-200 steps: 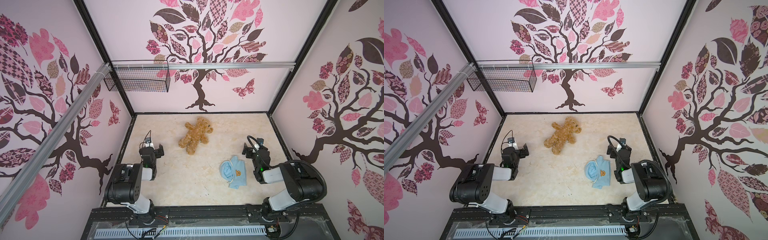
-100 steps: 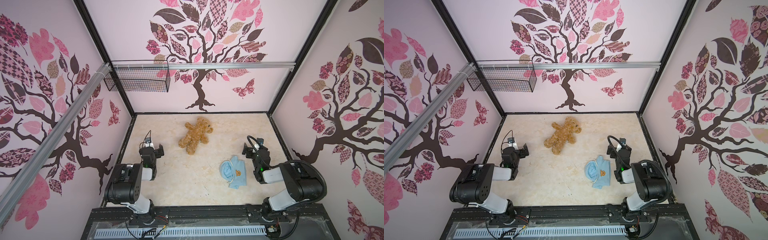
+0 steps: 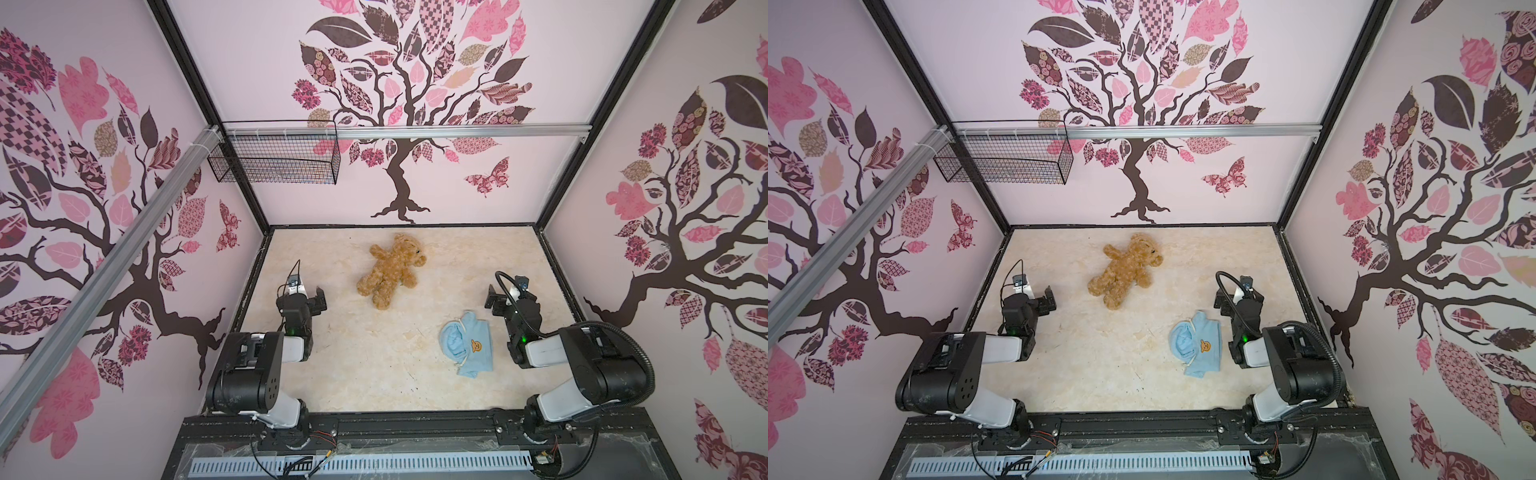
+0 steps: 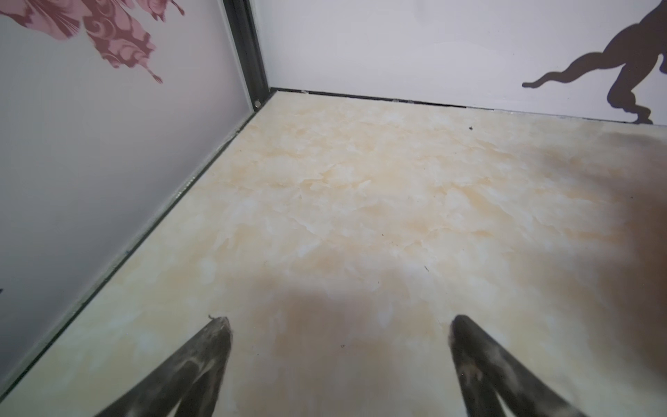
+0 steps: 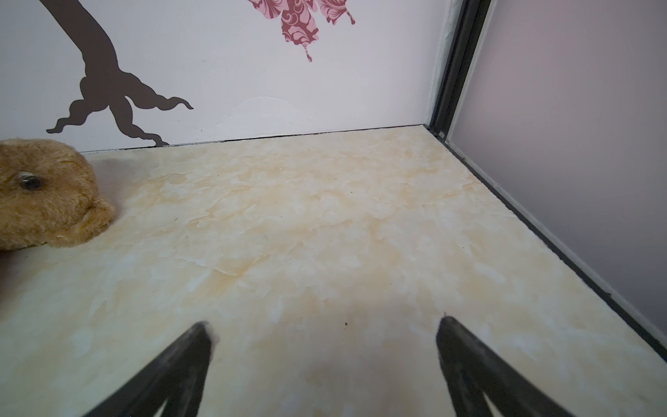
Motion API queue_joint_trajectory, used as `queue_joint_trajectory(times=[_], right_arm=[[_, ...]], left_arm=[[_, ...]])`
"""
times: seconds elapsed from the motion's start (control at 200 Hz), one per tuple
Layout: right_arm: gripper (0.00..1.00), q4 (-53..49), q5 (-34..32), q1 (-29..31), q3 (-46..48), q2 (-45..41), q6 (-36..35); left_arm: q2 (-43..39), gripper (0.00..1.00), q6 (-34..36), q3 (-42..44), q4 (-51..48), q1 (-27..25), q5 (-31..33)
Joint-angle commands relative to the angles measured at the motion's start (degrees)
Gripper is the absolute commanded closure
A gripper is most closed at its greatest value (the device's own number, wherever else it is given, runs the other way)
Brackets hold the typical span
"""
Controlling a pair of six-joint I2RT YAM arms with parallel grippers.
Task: Dress the teddy bear
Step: 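Reach the left gripper toward the teddy bear while the right gripper moves toward it too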
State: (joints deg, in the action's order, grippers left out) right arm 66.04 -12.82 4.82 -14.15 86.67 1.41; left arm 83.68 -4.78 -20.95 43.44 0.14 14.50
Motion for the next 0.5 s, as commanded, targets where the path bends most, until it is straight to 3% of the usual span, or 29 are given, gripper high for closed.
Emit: queue_joint_trajectory(times=[0.0, 0.075, 0.125, 0.275, 0.34, 0.445, 0.495], right_arm=[[0.0, -8.2, -4.77, 0.21, -1.47, -8.45, 3.14], [0.0, -18.06, -7.35, 0.2, -3.38, -14.45, 8.7], [0.0, -22.13, -6.69, 0.13, -4.13, -18.36, 13.68], [0.0, -28.03, 6.84, 0.2, -6.52, -25.22, 17.72], [0.0, -31.11, 11.38, 0.36, -8.52, -26.23, 20.15], [0.0, -33.87, 13.32, 3.09, -10.12, -25.94, 24.37], [0.0, -36.12, 10.9, 7.08, -11.06, -25.85, 24.56]], left_arm=[[-8.05, 0.03, -4.31, -5.96, -15.5, 0.57, 4.94], [-11.02, 0.03, -9.08, -10.28, -25.4, 0.73, 6.66], [-11.91, 0.03, -10.98, -12.15, -29.1, 0.69, 4.32], [-13.8, 0.03, -16.29, -12.97, -29.15, 0.36, -6.61], [-14.46, 0.03, -18.59, -12.72, -28.52, -1.14, -7.99], [-14.1, 0.03, -21.89, -12.91, -28.75, -6.06, -7.34], [-13.41, 0.03, -23.36, -13.9, -30.39, -8.49, -7.66]])
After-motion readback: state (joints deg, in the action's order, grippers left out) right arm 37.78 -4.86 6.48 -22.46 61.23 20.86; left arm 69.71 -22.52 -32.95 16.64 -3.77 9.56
